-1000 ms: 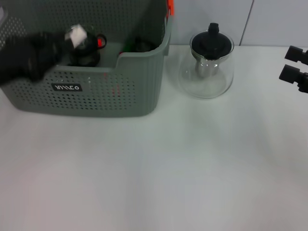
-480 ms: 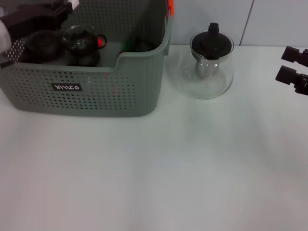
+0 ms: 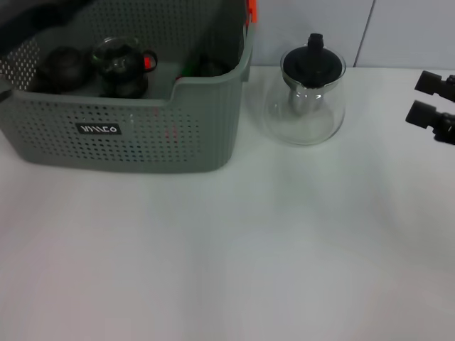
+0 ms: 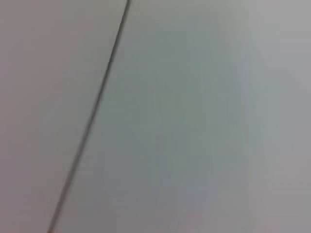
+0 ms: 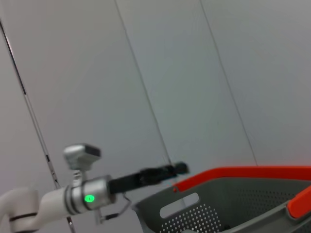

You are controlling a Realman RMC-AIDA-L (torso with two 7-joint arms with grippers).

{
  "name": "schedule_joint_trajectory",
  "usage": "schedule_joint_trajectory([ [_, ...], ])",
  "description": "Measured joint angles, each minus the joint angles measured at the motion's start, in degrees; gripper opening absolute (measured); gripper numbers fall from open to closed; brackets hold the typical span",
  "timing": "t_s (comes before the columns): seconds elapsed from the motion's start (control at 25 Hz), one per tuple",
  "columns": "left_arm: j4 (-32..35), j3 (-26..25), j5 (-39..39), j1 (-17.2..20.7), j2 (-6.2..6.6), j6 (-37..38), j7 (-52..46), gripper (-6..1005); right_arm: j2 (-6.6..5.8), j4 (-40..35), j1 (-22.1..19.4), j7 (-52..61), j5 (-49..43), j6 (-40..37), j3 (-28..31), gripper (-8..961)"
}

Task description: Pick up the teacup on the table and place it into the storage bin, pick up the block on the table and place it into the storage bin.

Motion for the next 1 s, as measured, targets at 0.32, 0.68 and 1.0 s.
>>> schedule_joint_trajectory([
  [0.32,-7.4,-9.7,-2.3,8.1,1.1,30.4,8.7,680,4.12,1.5,-1.4,-16.6,-0.1,-1.2,-0.1,946],
  [0.68,-4.6,-8.6,27.1,12.3,-0.05,38.6,19.7,870,4.33,13.5,-3.2,-35.1,-7.6,3.7,-6.3,947],
  [1.0,-9.2,-3.4,34.8,8.8,-2.02,34.1,31.5,872,4.34,16.2,-3.1,-36.0,-10.0,8.5,-8.3,947],
])
